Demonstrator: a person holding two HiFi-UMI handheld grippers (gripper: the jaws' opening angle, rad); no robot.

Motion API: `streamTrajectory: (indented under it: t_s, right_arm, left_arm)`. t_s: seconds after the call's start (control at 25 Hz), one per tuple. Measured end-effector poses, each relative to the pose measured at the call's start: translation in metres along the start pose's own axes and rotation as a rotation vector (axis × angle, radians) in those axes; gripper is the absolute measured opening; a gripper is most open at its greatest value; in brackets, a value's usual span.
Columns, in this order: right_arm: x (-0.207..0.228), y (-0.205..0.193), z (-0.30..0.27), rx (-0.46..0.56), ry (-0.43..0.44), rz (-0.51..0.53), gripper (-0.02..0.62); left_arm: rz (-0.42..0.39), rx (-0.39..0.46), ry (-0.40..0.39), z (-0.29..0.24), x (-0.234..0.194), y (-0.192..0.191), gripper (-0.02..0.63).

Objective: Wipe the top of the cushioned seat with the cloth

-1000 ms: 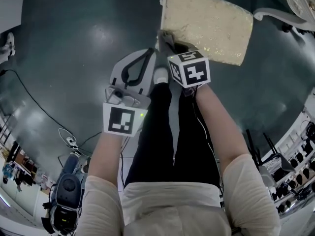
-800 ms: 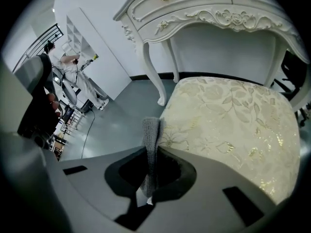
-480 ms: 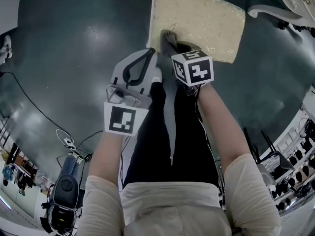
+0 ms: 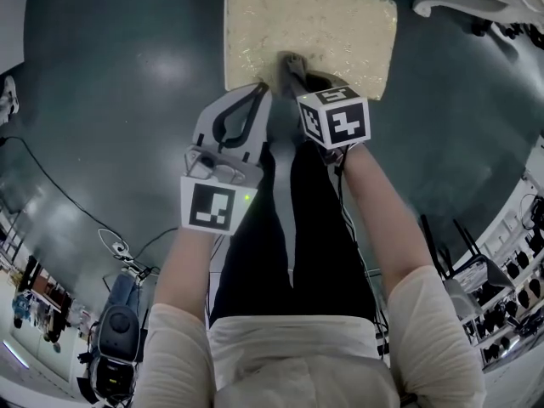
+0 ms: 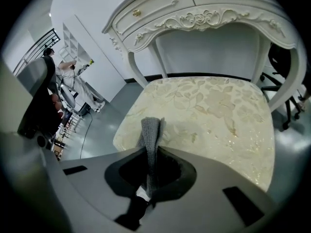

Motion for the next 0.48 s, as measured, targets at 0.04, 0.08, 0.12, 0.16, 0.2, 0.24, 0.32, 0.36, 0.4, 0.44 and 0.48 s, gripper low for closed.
streamTrajectory:
  t_s: [0.04, 0.08, 0.12, 0.16, 0.2, 0.24, 0.32, 0.36, 0.4, 0.44, 0.48]
  right_arm:
    - [0.006, -0.002, 0.002, -0.002, -0.003, -0.002, 0.029]
    - [0.012, -0.004, 0.004, -0.003, -0.007, -0.004, 0.029]
    - [0.018, -0.007, 0.006, -0.004, -0.01, -0.007, 0.029]
    - [0.024, -0.009, 0.008, -0.004, -0.013, -0.011, 0.029]
    - [0.031, -0.011, 0.011, -0.003, -0.015, -0.016, 0.029]
    - [0.037, -0.014, 0.014, -0.001, -0.016, -0.021, 0.029]
    - [0.05, -0.019, 0.021, 0.004, -0.015, -0.029, 0.029]
    - [0.056, -0.022, 0.024, 0.008, -0.012, -0.033, 0.029]
    - [0.062, -0.024, 0.026, 0.013, -0.009, -0.036, 0.029]
    - [0.067, -0.026, 0.027, 0.016, -0.007, -0.04, 0.029]
    - [0.072, -0.028, 0.028, 0.019, -0.005, -0.043, 0.029]
  left_arm:
    - [0.001, 0.003, -0.002, -0.005, 0.003, 0.002, 0.002]
    - [0.0, 0.005, -0.005, -0.01, 0.007, 0.003, 0.002]
    - [-0.003, 0.004, -0.008, -0.014, 0.01, 0.004, 0.002]
    - [-0.007, 0.001, -0.011, -0.019, 0.013, 0.005, 0.002]
    - [-0.009, -0.005, -0.013, -0.023, 0.017, 0.005, 0.002]
    - [-0.01, -0.011, -0.014, -0.027, 0.021, 0.005, 0.002]
    - [-0.015, -0.014, -0.014, -0.035, 0.03, 0.006, 0.002]
    - [-0.017, -0.014, -0.015, -0.039, 0.035, 0.006, 0.002]
    - [-0.018, -0.013, -0.015, -0.043, 0.038, 0.006, 0.002]
    - [-0.017, -0.013, -0.016, -0.048, 0.042, 0.006, 0.002]
    - [-0.016, -0.015, -0.016, -0.053, 0.045, 0.005, 0.002]
Point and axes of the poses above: the fingertips, and each gripper's own axes: z backward along the fingers, x to its right, y out of its top, the point moved 5 cm from there along z, backward along the fingers, and after that the axes turned 12 degrees about -y, right-handed, at the moved point
